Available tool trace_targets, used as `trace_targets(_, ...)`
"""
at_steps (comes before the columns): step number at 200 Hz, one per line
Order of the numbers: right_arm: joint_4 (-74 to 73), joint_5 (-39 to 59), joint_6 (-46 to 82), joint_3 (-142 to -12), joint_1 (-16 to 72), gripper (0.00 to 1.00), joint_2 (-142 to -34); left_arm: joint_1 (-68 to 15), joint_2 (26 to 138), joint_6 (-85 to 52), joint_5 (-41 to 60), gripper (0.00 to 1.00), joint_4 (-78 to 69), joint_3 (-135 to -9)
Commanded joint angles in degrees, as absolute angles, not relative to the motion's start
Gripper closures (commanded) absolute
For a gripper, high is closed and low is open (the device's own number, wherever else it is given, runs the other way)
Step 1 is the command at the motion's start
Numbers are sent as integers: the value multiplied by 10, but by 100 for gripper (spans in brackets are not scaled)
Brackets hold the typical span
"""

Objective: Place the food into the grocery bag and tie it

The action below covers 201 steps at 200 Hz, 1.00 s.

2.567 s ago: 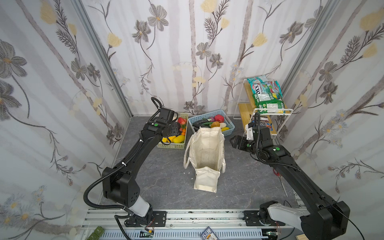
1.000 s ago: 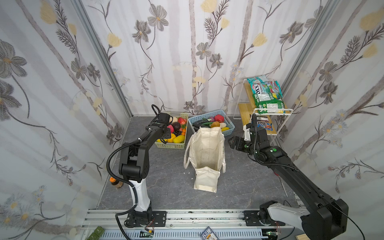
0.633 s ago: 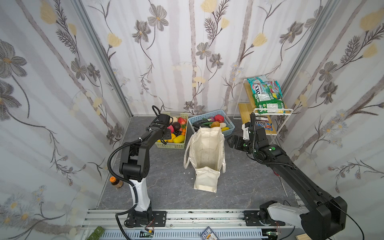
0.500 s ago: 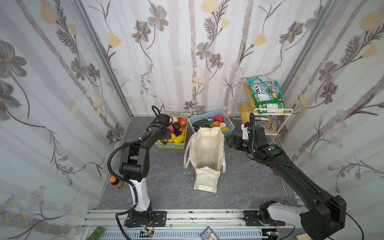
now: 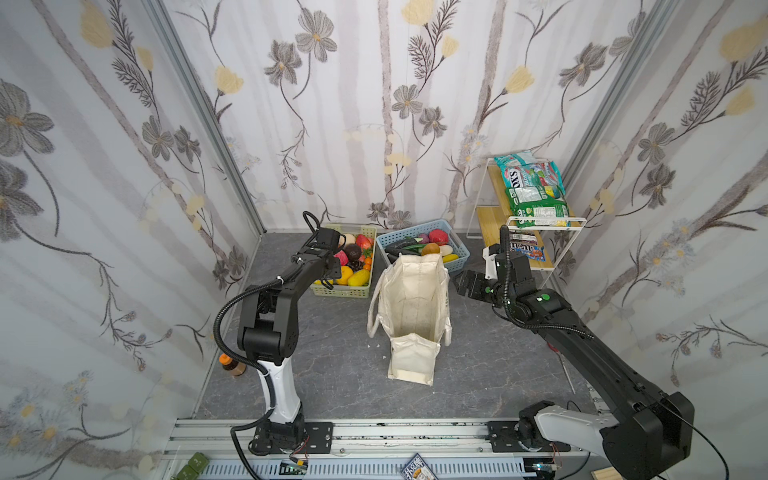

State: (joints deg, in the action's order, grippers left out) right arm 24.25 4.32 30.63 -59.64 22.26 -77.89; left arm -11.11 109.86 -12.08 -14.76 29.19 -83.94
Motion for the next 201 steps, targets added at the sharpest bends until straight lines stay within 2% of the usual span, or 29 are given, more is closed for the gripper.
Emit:
trace_targets(1, 223, 39, 310, -595, 224, 7, -779, -112, 1085, -127, -153, 34, 302, -842)
trace_targets(122, 223, 45, 305, -576, 224, 7, -773, -123, 991, -142, -122, 34, 332, -857)
trace_targets(201, 223, 44, 307, -556, 223, 6, -768, -163, 915, -167, -107, 34, 340, -851)
